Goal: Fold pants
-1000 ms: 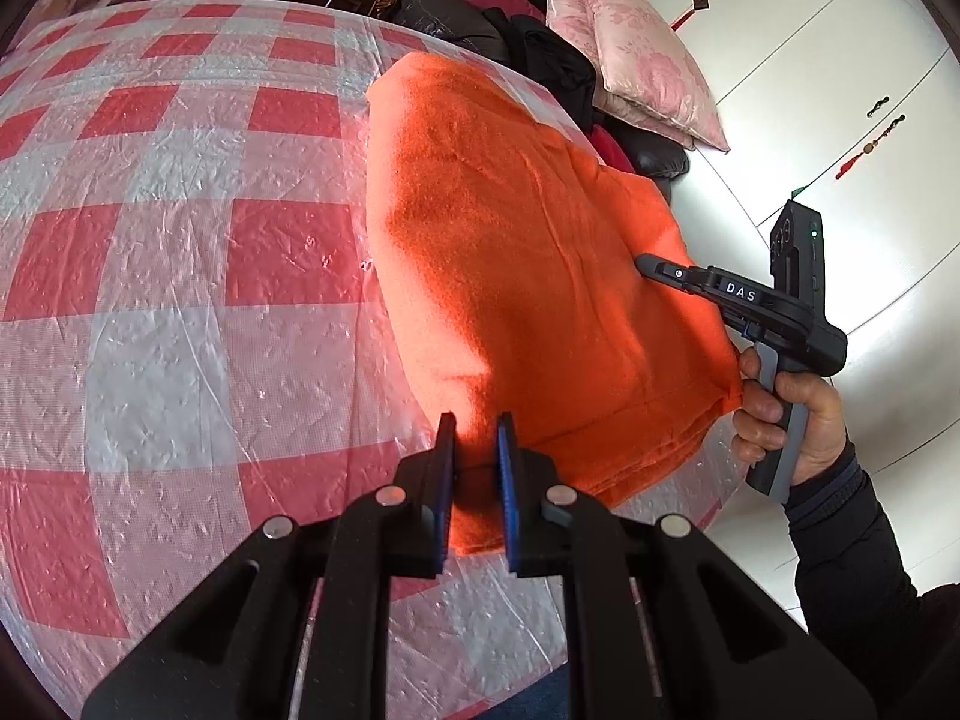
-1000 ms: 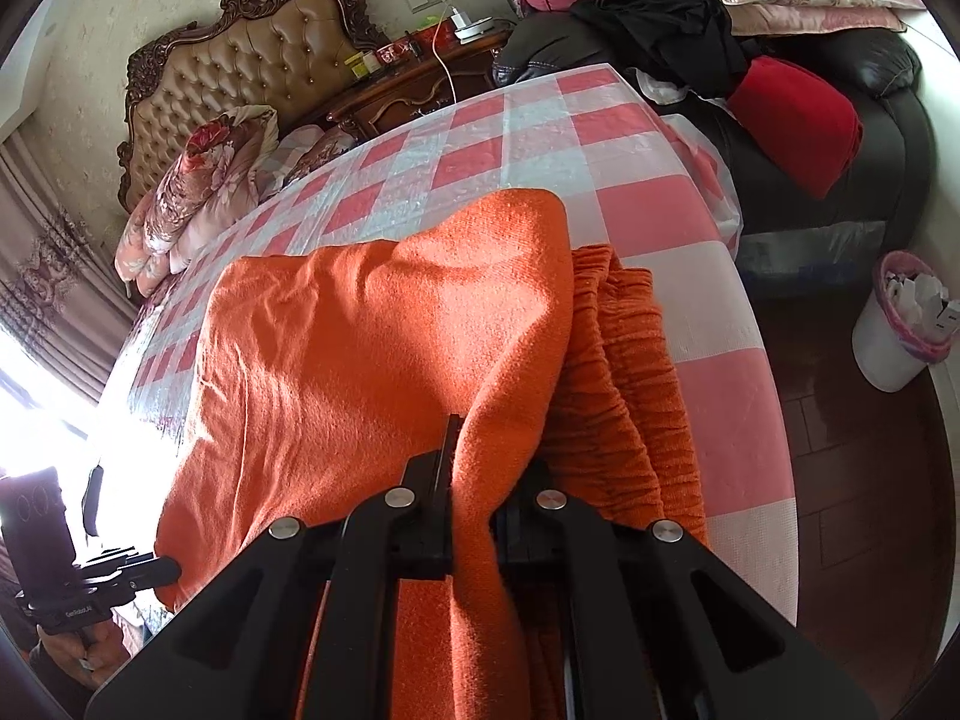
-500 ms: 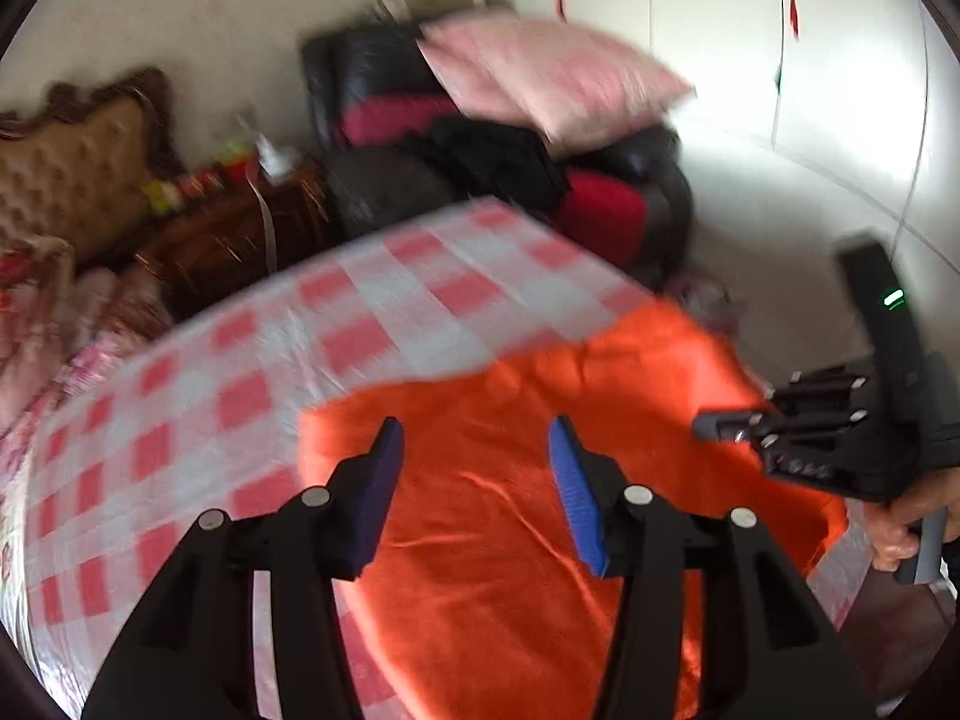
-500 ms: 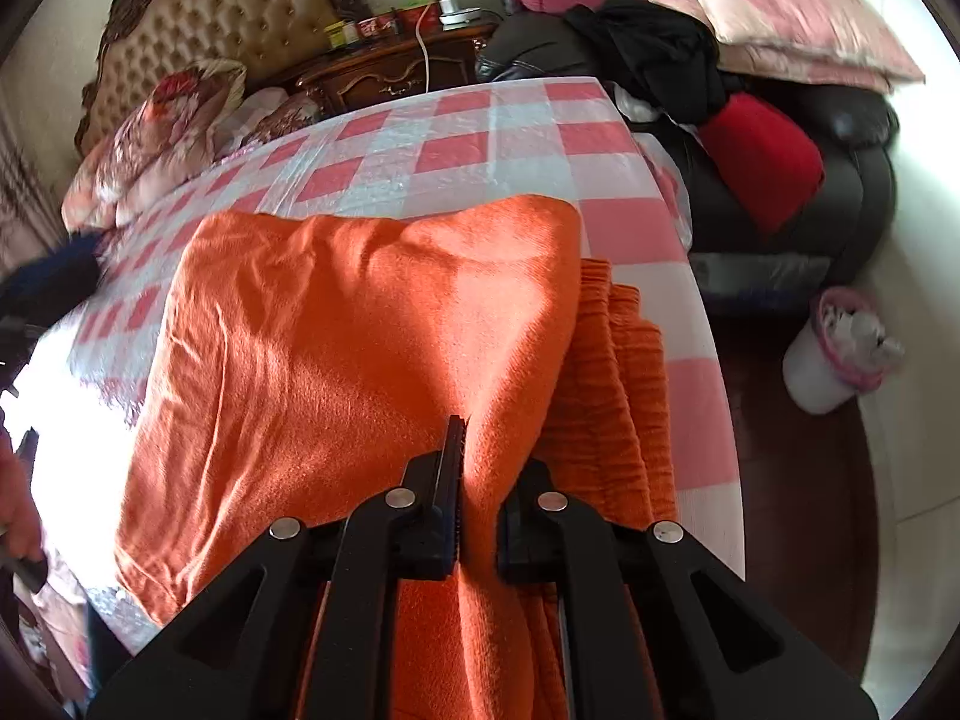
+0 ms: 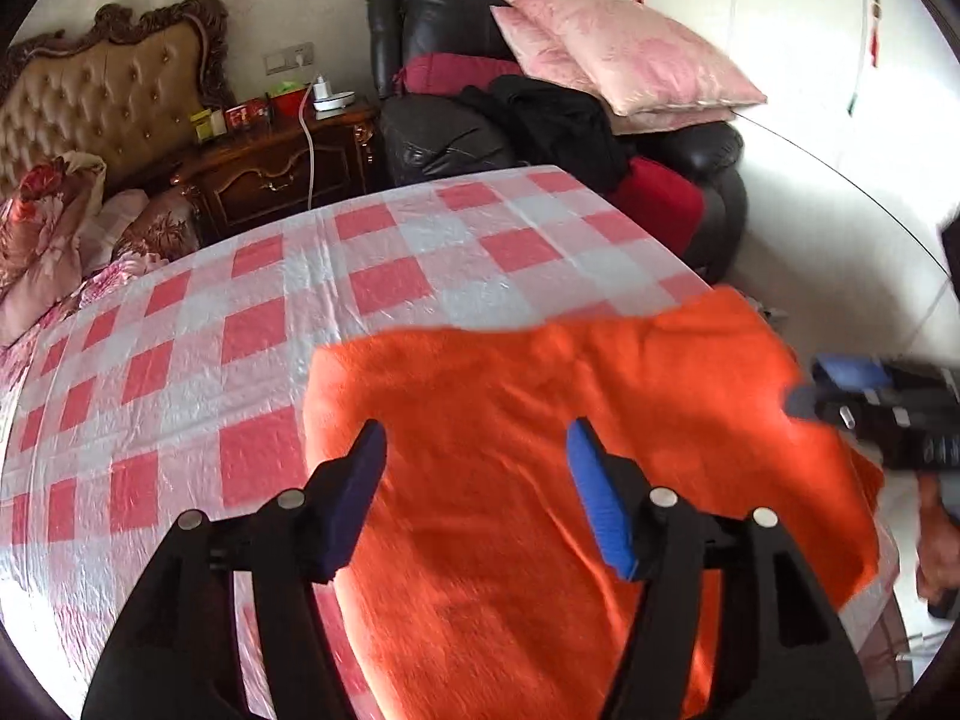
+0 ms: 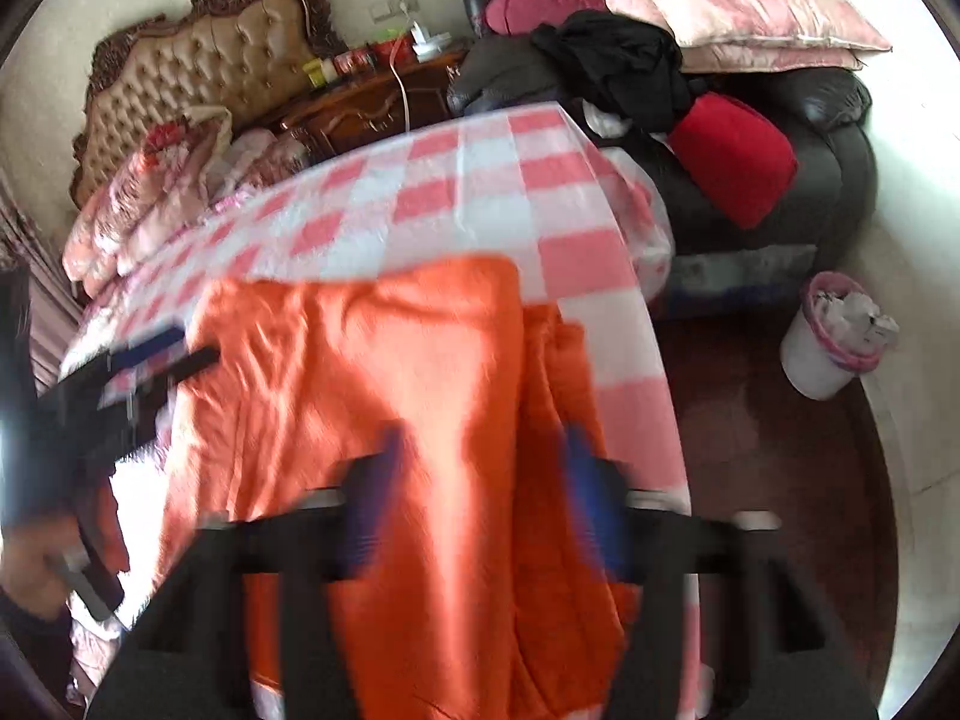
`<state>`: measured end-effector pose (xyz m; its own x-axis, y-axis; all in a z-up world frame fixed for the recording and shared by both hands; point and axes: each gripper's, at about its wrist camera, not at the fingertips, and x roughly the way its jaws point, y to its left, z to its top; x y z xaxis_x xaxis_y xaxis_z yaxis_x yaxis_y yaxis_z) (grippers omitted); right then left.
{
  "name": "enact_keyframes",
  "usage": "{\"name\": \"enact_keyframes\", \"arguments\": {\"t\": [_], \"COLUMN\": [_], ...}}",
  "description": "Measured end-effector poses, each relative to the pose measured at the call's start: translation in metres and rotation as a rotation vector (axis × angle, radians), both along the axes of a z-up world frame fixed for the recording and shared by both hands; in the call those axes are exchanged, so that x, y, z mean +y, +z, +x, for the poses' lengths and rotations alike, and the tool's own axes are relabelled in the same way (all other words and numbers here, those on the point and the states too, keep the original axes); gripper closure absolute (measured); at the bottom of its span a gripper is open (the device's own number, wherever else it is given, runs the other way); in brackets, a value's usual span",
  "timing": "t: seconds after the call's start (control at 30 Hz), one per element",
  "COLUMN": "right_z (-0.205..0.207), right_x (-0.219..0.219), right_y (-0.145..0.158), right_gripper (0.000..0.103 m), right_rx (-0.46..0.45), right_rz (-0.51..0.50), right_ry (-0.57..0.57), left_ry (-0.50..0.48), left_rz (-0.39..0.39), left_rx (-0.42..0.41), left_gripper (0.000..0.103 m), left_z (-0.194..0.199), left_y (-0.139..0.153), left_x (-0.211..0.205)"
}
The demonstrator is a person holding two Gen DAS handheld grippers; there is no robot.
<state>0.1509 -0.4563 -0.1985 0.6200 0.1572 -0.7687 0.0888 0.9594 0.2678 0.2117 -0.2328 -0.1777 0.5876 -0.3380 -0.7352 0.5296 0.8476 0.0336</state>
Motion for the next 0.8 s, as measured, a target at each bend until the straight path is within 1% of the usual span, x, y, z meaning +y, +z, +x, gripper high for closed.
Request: {"name": "enact_keyframes", "arguments": {"t": [0.07, 0.1, 0.17, 0.2, 0.23, 0.27, 0.3, 0.37, 0.47, 0.5, 0.53, 0.6, 0.63, 0.67, 0.7, 0.73, 0.8], "right_z": [0.014, 0.020, 0.040, 0.048, 0.055, 0.067, 0.071, 0.080, 0.074, 0.067, 0.057, 0.024, 0.007, -0.004, -0.015, -0.027, -0.035], "right_x": [0.005, 0.006, 0.006, 0.006, 0.005, 0.004, 0.003, 0.001, 0.009, 0.011, 0.012, 0.013, 0.017, 0.022, 0.029, 0.036, 0.044], "right_y": [0.002, 0.003, 0.002, 0.001, -0.001, -0.007, -0.010, -0.021, -0.017, -0.011, -0.003, 0.015, 0.020, 0.020, 0.018, 0.013, -0.004], "right_gripper": [0.027, 0.027, 0.029, 0.033, 0.055, 0.069, 0.072, 0.073, 0.072, 0.069, 0.062, 0.055, 0.051, 0.051, 0.051, 0.051, 0.052], "right_rx": [-0.004, -0.003, -0.001, 0.004, 0.014, 0.048, 0.061, 0.086, 0.064, 0.051, 0.036, -0.032, -0.045, -0.041, -0.037, -0.029, 0.029], "right_rz": [-0.042, -0.055, -0.059, -0.069, -0.075, -0.098, -0.112, -0.114, -0.186, -0.211, -0.229, -0.206, -0.187, -0.190, -0.208, -0.228, -0.254], "right_ry": [0.016, 0.018, 0.027, 0.022, 0.021, 0.010, 0.000, -0.008, -0.014, -0.039, -0.071, -0.132, -0.145, -0.139, -0.140, -0.152, -0.153], "left_ry": [0.001, 0.000, -0.021, -0.028, -0.038, -0.050, -0.056, -0.047, -0.045, -0.041, -0.031, -0.021, -0.005, 0.016, 0.037, 0.062, 0.075], "left_rz": [0.013, 0.017, 0.008, 0.007, 0.022, 0.039, 0.058, 0.065, 0.069, 0.065, 0.061, 0.057, 0.049, 0.037, 0.028, 0.025, 0.034], "left_rx": [-0.030, -0.030, 0.019, 0.030, 0.036, 0.044, 0.049, 0.027, 0.027, 0.025, 0.013, -0.012, -0.029, -0.034, -0.025, 0.003, 0.063], "left_gripper": [0.040, 0.040, 0.042, 0.046, 0.053, 0.053, 0.054, 0.054, 0.053, 0.053, 0.053, 0.053, 0.053, 0.053, 0.053, 0.053, 0.053], "left_z": [-0.027, -0.035, -0.058, -0.068, -0.079, -0.088, -0.094, -0.099, -0.097, -0.097, -0.099, -0.102, -0.104, -0.106, -0.105, -0.102, -0.098], "left_y": [-0.003, -0.005, -0.015, -0.019, -0.026, -0.032, -0.039, -0.042, -0.042, -0.042, -0.040, -0.036, -0.034, -0.032, -0.033, -0.036, -0.045], "left_x": [0.001, 0.002, 0.005, 0.006, 0.007, 0.006, 0.005, 0.006, 0.005, 0.005, 0.007, 0.009, 0.012, 0.016, 0.019, 0.022, 0.022]}}
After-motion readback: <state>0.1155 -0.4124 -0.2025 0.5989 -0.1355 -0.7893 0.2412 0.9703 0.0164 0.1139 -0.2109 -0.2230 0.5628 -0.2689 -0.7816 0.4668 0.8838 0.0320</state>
